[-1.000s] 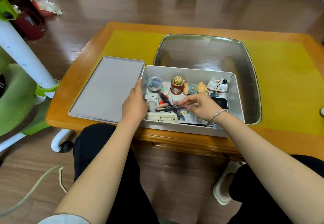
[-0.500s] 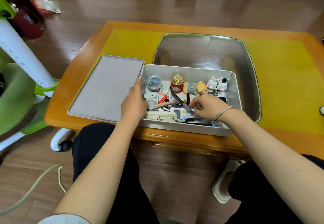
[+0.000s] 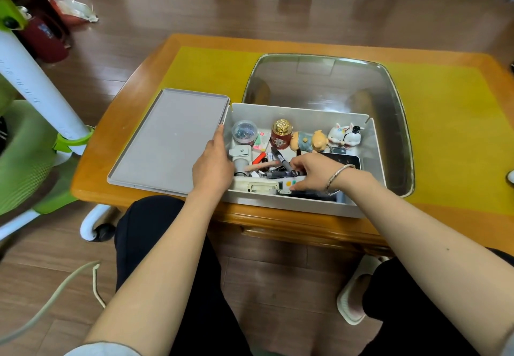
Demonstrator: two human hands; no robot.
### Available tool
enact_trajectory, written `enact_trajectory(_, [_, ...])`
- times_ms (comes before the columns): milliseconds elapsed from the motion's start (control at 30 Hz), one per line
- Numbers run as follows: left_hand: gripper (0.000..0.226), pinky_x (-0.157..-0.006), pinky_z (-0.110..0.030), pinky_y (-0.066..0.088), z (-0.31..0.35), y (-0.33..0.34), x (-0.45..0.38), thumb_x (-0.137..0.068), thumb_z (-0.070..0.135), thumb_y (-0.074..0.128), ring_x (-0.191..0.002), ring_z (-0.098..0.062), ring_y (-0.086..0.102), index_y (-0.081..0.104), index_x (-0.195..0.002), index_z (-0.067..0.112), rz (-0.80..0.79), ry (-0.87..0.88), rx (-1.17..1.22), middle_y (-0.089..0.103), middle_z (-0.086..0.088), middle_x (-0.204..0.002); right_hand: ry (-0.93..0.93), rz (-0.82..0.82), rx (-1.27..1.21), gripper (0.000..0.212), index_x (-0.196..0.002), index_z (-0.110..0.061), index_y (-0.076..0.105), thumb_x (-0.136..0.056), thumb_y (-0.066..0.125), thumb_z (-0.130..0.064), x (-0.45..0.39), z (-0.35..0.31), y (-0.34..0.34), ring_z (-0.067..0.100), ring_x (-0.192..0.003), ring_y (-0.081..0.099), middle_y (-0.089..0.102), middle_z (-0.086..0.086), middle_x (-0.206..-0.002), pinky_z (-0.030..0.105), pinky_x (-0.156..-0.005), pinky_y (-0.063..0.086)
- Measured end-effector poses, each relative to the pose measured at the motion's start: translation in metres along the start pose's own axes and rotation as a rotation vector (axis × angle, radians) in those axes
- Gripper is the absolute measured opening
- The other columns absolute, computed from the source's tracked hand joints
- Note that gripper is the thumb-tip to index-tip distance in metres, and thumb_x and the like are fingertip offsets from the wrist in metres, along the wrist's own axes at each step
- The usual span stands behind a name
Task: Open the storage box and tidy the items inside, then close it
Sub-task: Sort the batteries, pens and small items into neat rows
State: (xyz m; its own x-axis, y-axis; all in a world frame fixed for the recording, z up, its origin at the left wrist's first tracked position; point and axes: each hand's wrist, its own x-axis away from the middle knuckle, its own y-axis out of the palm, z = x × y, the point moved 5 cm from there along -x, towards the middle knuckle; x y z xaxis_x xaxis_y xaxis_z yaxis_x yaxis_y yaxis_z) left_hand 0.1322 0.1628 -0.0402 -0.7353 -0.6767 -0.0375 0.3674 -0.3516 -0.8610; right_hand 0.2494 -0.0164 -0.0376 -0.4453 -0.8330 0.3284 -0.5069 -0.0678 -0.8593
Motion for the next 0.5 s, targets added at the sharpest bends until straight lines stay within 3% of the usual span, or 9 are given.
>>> enact_trajectory(100, [0.077, -0.073, -0.039, 0.044, 0.000, 0.000, 0.000, -0.086, 0.004, 0.052, -0.110, -0.032, 0.055, 0.015, -0.151, 0.023, 0.003, 0.008, 0.009, 0.048, -0.010, -0.137, -0.046, 0.039, -0.037, 0.034, -0.067, -0.028, 0.042, -0.077, 0.074, -0.032, 0.004, -0.004, 0.001, 0.015, -0.061, 0.036, 0.042, -0.003, -0.064, 0.029, -0.056, 0.029])
enact_trajectory(167, [0.077, -0.076, -0.040, 0.045, 0.001, 0.000, 0.000, -0.086, 0.003, 0.052, -0.112, -0.032, 0.054, 0.016, -0.151, 0.022, -0.004, 0.014, 0.027, 0.049, -0.010, -0.137, -0.042, 0.068, -0.025, 0.018, -0.086, -0.027, 0.059, -0.079, 0.071, -0.038, 0.007, -0.001, -0.001, 0.017, -0.074, 0.048, 0.055, -0.003, -0.077, 0.029, -0.066, 0.034])
enact_trajectory(233, [0.076, -0.085, -0.043, 0.046, 0.001, -0.002, 0.000, -0.086, 0.002, 0.054, -0.118, -0.031, 0.049, 0.019, -0.151, 0.020, -0.001, 0.022, 0.053, 0.048, -0.011, -0.137, -0.038, 0.123, -0.029, 0.035, -0.110, -0.025, 0.064, -0.080, 0.069, -0.042, 0.013, 0.002, -0.008, 0.019, -0.087, 0.055, 0.061, -0.007, -0.088, 0.030, -0.077, 0.039])
enact_trajectory(300, [0.070, -0.096, -0.043, 0.040, 0.003, -0.005, 0.002, -0.085, 0.000, 0.054, -0.124, -0.031, 0.040, 0.026, -0.148, 0.015, 0.061, 0.057, 0.062, 0.045, -0.012, -0.138, -0.064, 0.203, -0.056, 0.041, -0.116, -0.021, 0.065, -0.079, 0.071, -0.039, 0.019, 0.001, -0.020, 0.019, -0.091, 0.059, 0.067, -0.004, -0.096, 0.032, -0.082, 0.045])
enact_trajectory(367, [0.059, -0.100, -0.042, 0.034, 0.006, -0.011, 0.004, -0.087, 0.003, 0.054, -0.126, -0.031, 0.035, 0.037, -0.143, 0.013, 0.153, 0.118, 0.020, 0.044, -0.012, -0.139, -0.108, 0.252, -0.190, 0.033, -0.110, -0.021, 0.068, -0.079, 0.073, -0.031, 0.025, -0.003, -0.032, 0.003, -0.082, 0.059, 0.069, -0.013, -0.092, 0.025, -0.076, 0.047])
enact_trajectory(433, [0.044, -0.099, -0.041, 0.031, 0.011, -0.013, 0.007, -0.090, 0.009, 0.055, -0.127, -0.029, 0.035, 0.049, -0.134, 0.013, 0.201, 0.204, -0.039, 0.046, -0.010, -0.138, -0.164, 0.266, -0.325, 0.020, -0.098, -0.027, 0.067, -0.080, 0.074, -0.023, 0.031, -0.008, -0.043, -0.007, -0.062, 0.053, 0.061, -0.026, -0.068, 0.009, -0.060, 0.038])
enact_trajectory(500, [0.034, -0.098, -0.041, 0.030, 0.015, -0.014, 0.008, -0.090, 0.013, 0.058, -0.127, -0.029, 0.036, 0.058, -0.124, 0.012, 0.217, 0.260, -0.076, 0.049, -0.010, -0.136, -0.167, 0.264, -0.429, 0.019, -0.095, -0.031, 0.065, -0.081, 0.072, -0.020, 0.037, -0.011, -0.053, -0.004, -0.058, 0.051, 0.062, -0.019, -0.067, 0.011, -0.056, 0.038])
